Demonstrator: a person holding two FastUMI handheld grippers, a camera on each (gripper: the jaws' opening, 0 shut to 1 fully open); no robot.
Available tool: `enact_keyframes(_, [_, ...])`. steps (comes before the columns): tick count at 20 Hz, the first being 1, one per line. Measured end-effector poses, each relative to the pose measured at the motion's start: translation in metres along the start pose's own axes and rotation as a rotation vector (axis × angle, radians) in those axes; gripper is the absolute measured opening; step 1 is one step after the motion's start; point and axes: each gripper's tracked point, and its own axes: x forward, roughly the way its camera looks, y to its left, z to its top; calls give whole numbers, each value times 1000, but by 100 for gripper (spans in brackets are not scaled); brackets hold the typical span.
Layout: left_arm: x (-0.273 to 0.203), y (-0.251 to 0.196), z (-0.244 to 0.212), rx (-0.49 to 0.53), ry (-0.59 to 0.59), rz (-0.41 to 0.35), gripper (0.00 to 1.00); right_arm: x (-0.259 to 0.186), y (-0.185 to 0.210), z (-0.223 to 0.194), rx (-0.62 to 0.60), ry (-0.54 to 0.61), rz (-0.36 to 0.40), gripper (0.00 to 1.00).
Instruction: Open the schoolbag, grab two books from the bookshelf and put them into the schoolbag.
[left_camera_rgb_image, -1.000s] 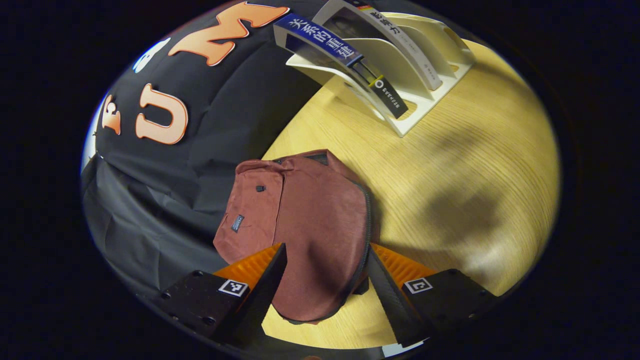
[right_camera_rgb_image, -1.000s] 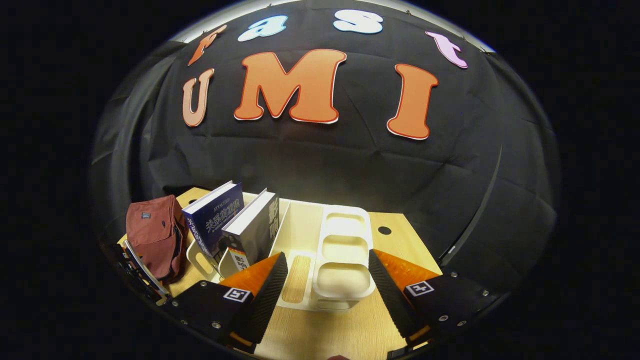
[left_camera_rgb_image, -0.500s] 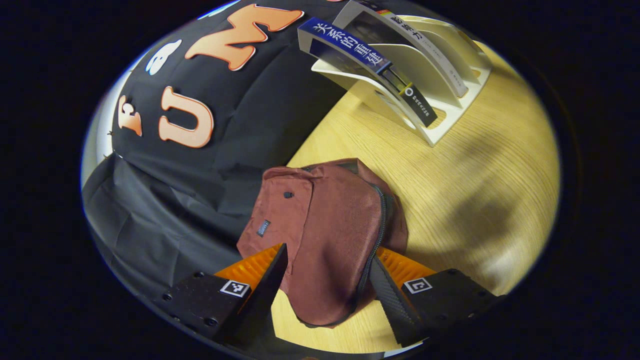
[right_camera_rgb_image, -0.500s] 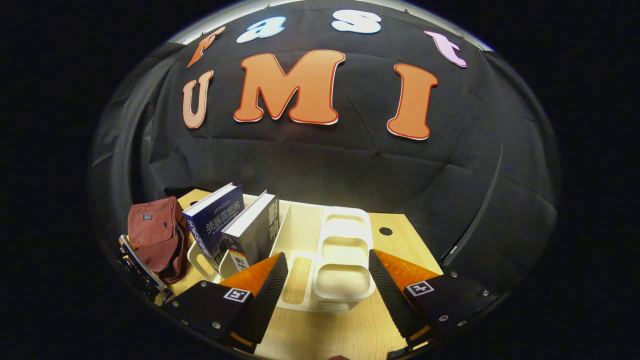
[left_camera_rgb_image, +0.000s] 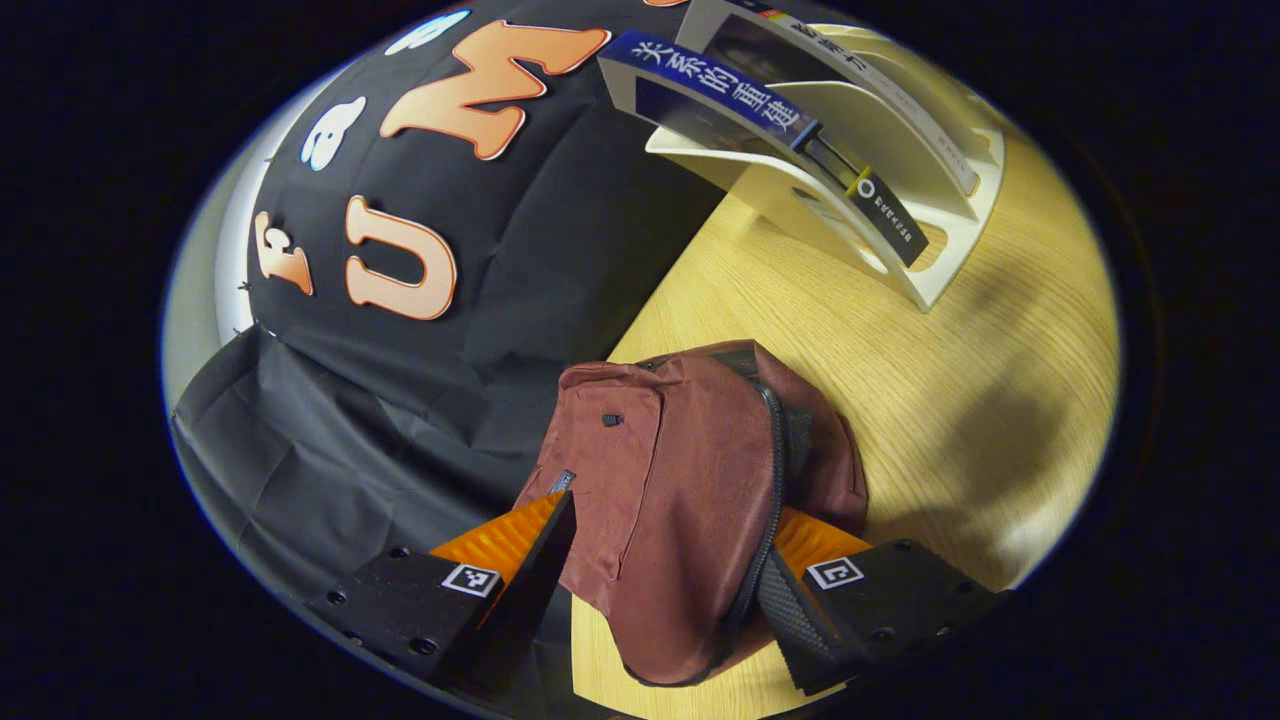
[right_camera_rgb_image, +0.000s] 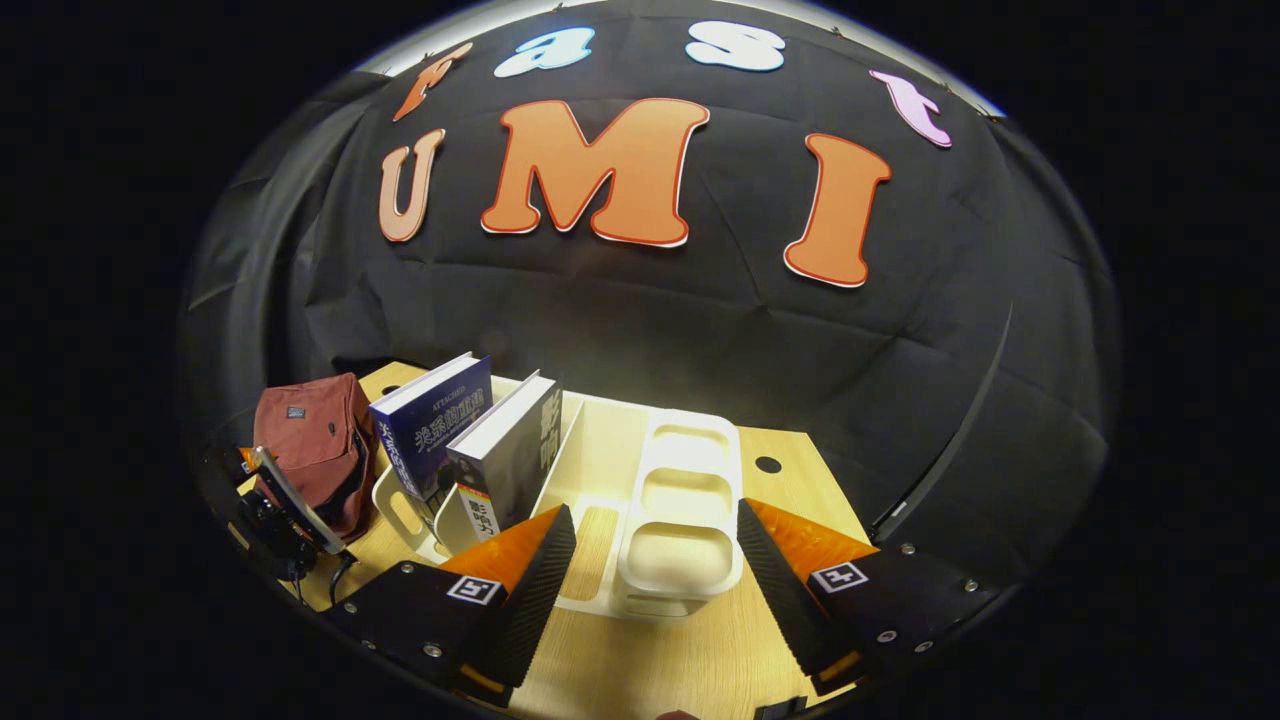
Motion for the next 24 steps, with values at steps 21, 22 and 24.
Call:
enact_keyframes(21, [2,68,25,-168,86,-326,6,-10,-7,28,45,-28,4,97])
enact_keyframes(22, [2,77,26,-183,82,-341,6,-11,-5,33,34,-28,7,96])
enact_keyframes(24, [4,86,27,-211,83,-389,6,-14,6,46,11,-40,14,96])
